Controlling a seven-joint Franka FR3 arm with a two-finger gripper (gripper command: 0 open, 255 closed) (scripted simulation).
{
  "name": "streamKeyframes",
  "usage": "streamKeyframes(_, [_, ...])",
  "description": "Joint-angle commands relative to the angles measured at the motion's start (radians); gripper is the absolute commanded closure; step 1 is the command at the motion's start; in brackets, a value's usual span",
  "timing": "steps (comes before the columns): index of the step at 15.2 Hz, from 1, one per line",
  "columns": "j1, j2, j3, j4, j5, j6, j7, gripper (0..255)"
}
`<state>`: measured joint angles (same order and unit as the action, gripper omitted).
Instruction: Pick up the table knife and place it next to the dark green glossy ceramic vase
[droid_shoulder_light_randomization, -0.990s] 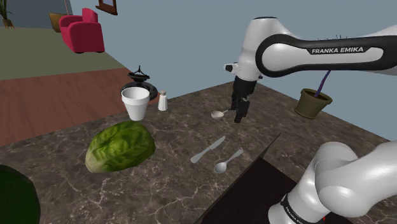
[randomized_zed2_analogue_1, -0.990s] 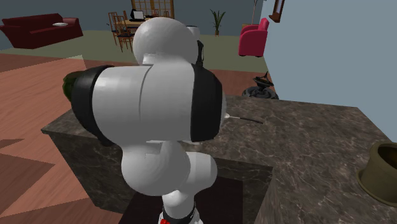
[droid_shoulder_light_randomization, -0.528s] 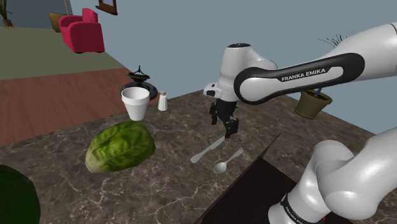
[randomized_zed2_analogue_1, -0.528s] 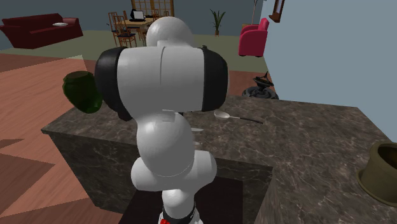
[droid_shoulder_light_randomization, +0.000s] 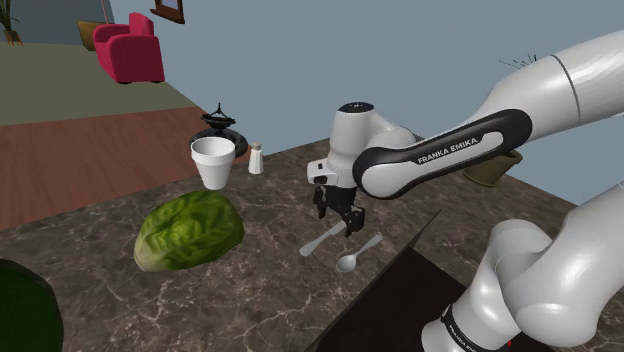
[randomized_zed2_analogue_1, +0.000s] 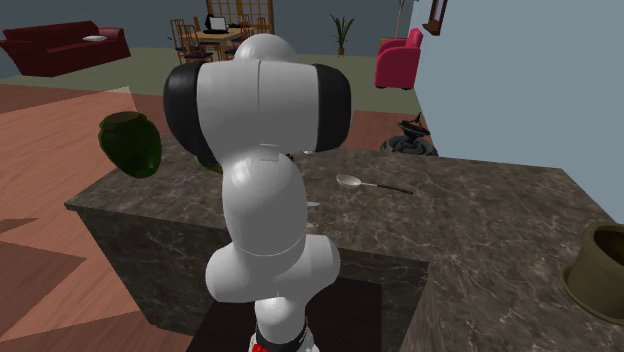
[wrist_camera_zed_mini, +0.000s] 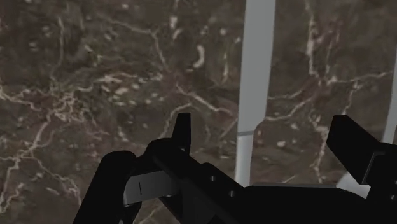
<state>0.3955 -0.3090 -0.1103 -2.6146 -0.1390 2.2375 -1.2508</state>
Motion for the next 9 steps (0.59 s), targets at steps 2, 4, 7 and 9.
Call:
streamKeyframes(2, [-0.001,0.028,-0.003,-0.020,-0.003,0.049,0.000,0])
streamKeyframes(4, [-0.001,0.034,-0.003,-0.024,-0.004,0.058,0.000,0])
streamKeyframes(7, [-0.001,0.034,-0.003,-0.024,-0.004,0.058,0.000,0])
streamKeyframes(9, [-0.001,0.034,-0.003,-0.024,-0.004,0.058,0.000,0])
